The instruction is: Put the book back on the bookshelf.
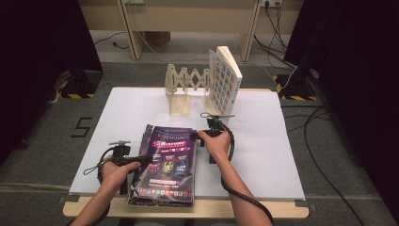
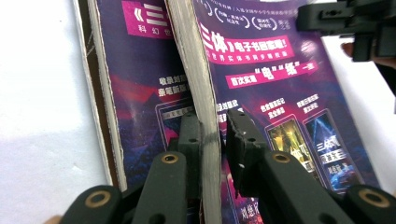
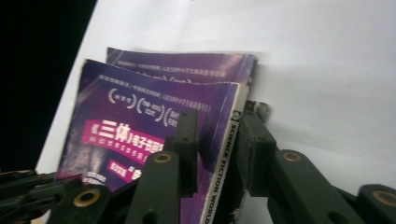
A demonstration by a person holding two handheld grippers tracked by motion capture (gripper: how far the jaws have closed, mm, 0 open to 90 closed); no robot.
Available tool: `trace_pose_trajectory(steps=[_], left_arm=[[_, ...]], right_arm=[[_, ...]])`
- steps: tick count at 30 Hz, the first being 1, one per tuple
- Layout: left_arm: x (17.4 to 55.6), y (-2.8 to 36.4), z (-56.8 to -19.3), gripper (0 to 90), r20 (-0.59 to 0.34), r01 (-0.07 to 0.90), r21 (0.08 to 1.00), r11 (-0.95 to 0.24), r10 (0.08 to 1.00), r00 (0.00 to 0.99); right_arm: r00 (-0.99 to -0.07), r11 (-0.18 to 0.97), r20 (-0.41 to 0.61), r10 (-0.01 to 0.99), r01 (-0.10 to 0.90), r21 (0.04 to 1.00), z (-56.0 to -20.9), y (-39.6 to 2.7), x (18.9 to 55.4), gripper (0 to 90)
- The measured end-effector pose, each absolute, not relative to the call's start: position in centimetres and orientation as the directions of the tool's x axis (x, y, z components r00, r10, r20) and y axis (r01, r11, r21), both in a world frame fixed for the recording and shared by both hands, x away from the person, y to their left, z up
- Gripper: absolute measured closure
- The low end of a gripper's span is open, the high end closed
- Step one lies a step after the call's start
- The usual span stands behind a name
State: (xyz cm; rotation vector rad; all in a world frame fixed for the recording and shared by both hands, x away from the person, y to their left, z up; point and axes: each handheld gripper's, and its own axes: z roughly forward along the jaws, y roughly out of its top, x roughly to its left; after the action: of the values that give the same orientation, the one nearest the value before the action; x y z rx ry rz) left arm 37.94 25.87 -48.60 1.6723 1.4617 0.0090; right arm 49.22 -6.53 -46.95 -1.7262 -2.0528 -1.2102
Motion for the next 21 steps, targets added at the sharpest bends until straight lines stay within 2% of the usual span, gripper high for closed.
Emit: trace_pose_trajectory(steps=[11, 15, 18, 21], left_arm=[[37.97, 25.86, -48.58, 75.8, -0.512, 0.793, 0.603, 0.083, 0.802, 0.306], [37.97, 25.86, -48.6, 75.9, -0.514, 0.792, 0.604, 0.084, 0.801, 0.306], [37.95, 25.87, -48.62, 75.9, -0.513, 0.791, 0.606, 0.086, 0.802, 0.306], [37.97, 25.91, -48.61, 74.7, -0.505, 0.791, 0.606, 0.08, 0.808, 0.305]], right_arm=[[-0.329, 0.01, 0.586, 0.74, 0.877, 0.48, -46.62, -6.16, 49.03, 70.6], [-0.322, 0.019, 0.604, 0.729, 0.892, 0.452, -46.91, -6.17, 49.19, 69.0], [-0.319, 0.009, 0.606, 0.729, 0.889, 0.457, -47.14, -6.19, 49.14, 70.1], [-0.313, -0.004, 0.619, 0.72, 0.89, 0.455, -46.98, -6.21, 49.1, 74.8]])
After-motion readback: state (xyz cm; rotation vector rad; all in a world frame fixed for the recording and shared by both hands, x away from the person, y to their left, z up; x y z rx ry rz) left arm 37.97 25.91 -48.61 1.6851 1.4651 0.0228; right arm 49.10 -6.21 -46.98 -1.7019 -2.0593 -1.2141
